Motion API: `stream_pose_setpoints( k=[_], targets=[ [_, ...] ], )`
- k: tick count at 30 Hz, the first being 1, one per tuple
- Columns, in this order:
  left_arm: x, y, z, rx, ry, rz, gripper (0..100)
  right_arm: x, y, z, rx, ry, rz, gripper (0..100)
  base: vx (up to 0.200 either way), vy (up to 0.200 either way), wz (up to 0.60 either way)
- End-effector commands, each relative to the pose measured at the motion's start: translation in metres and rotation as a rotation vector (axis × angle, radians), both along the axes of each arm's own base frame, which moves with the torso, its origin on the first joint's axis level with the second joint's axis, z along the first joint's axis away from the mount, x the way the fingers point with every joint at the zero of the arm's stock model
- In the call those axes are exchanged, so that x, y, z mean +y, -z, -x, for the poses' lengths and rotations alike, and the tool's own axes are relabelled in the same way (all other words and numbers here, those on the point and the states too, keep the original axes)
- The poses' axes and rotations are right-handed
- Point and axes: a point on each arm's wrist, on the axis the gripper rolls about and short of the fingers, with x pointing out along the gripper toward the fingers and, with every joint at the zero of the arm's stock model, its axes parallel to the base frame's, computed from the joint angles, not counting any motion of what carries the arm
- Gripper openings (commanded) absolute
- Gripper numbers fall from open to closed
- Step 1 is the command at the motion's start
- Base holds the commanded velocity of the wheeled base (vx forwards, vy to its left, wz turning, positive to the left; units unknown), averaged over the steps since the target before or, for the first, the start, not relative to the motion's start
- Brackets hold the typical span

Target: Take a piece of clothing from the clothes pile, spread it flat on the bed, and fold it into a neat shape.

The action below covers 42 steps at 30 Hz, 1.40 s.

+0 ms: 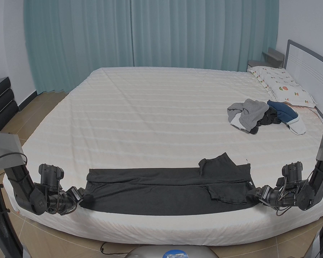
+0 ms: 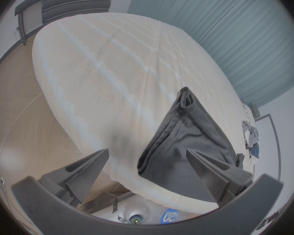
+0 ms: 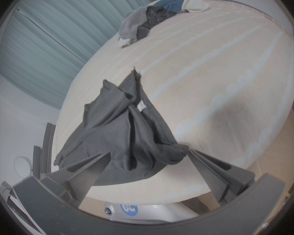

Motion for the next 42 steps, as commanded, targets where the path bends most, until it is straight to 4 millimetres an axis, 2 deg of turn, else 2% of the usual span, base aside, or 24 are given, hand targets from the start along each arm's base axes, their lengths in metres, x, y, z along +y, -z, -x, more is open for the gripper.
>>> stream_pose_setpoints(
  k=[1, 3, 7, 11, 17, 22, 32, 37, 38, 42],
  targets=[
    [0.004, -0.031, -0.012, -0.136, -0.039, 0.027, 100, -0.008, -0.039, 0.002, -0.151, 0.036, -0.001, 100, 0.0, 0.0, 0.0],
    [-0.001, -0.038, -0.022, -0.175, -0.053, 0.058, 100, -0.009, -0.047, 0.003, -0.185, 0.043, -0.005, 100, 0.0, 0.0, 0.0],
    [-0.008, -0.043, -0.035, -0.205, -0.053, 0.077, 100, -0.008, -0.047, 0.003, -0.186, 0.039, -0.014, 100, 0.0, 0.0, 0.0],
    [-0.012, -0.029, -0.045, -0.161, -0.045, 0.069, 100, -0.009, -0.037, 0.001, -0.148, 0.056, -0.032, 100, 0.0, 0.0, 0.0],
    [-0.015, -0.012, -0.046, -0.11, -0.028, 0.074, 100, -0.008, -0.03, -0.002, -0.118, 0.057, -0.065, 100, 0.0, 0.0, 0.0],
    [-0.019, -0.005, -0.048, -0.122, -0.006, 0.077, 100, -0.007, -0.025, -0.003, -0.1, 0.053, -0.066, 100, 0.0, 0.0, 0.0],
    [-0.021, 0.006, -0.036, -0.138, 0.12, 0.005, 100, -0.008, -0.015, -0.007, -0.083, 0.056, -0.067, 100, 0.0, 0.0, 0.0],
    [-0.021, 0.021, -0.032, -0.115, 0.203, -0.065, 100, -0.008, -0.016, -0.007, -0.091, 0.056, -0.067, 100, 0.0, 0.0, 0.0],
    [-0.021, 0.022, -0.031, -0.114, 0.204, -0.066, 0, -0.008, -0.016, -0.007, -0.091, 0.056, -0.067, 100, 0.0, 0.0, 0.0],
    [-0.02, 0.023, -0.029, -0.11, 0.204, -0.069, 0, -0.008, -0.016, -0.007, -0.089, 0.056, -0.067, 100, 0.0, 0.0, 0.0]
  ],
)
